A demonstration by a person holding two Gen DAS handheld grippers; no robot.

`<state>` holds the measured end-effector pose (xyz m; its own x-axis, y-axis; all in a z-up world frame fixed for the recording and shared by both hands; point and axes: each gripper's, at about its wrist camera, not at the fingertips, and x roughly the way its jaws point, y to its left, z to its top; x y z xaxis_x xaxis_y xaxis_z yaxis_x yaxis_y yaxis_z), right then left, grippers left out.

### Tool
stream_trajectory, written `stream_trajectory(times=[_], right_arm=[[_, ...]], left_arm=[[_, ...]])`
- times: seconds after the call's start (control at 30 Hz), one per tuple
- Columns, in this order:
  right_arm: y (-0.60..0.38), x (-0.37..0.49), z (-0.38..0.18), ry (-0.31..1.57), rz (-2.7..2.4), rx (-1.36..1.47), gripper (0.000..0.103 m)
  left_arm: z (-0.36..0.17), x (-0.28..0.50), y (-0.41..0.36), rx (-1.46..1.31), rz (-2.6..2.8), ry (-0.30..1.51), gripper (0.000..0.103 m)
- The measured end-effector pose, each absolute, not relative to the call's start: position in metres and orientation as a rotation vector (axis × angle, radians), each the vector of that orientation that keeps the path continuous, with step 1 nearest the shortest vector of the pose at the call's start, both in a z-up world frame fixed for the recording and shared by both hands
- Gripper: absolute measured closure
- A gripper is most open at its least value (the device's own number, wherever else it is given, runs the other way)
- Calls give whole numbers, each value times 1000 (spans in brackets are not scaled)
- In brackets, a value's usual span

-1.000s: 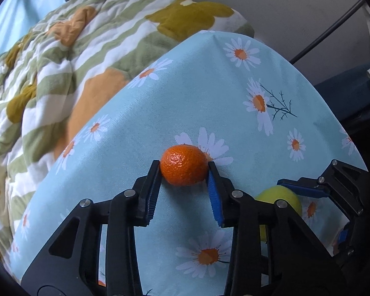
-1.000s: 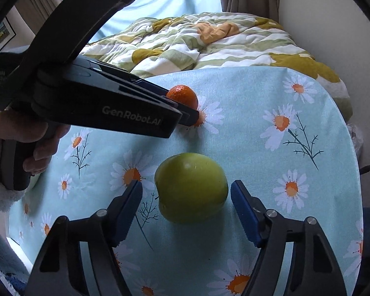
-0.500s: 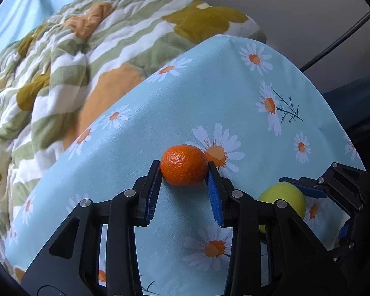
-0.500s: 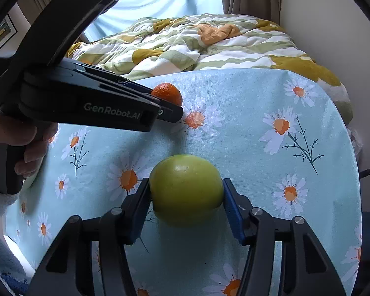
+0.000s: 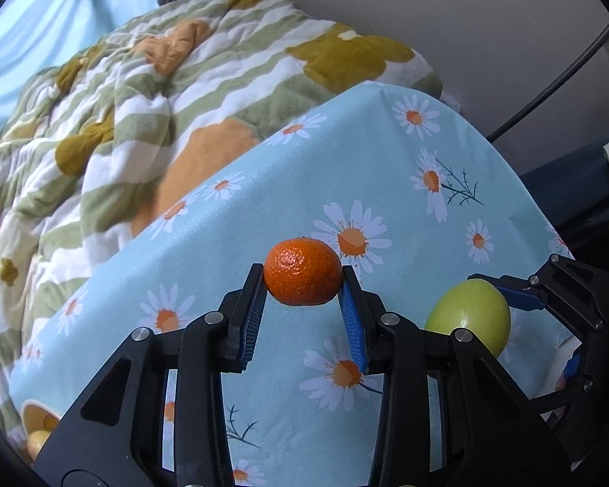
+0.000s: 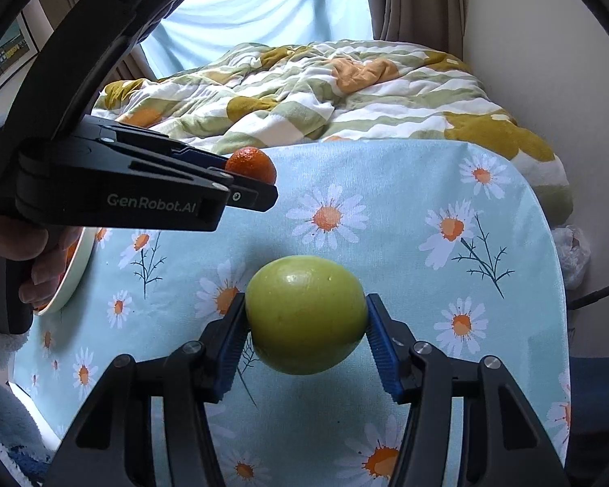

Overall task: Organize fruits
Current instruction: 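Carry the mandarin into the bowl and open the left tool while the right tool carries the apple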

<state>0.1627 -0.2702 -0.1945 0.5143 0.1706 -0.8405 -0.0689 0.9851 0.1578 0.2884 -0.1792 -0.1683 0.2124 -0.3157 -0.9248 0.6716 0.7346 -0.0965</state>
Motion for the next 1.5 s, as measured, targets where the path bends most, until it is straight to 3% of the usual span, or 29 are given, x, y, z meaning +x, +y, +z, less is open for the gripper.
stream_trajectory(times=[0.9, 1.5], right_arm=[[-164, 170, -113, 910, 435, -26, 51], [-48, 222, -123, 934, 492, -66, 51]], left_arm=[[-84, 227, 5, 86, -347, 1006, 61], [-105, 245, 160, -44, -217, 1038, 61]])
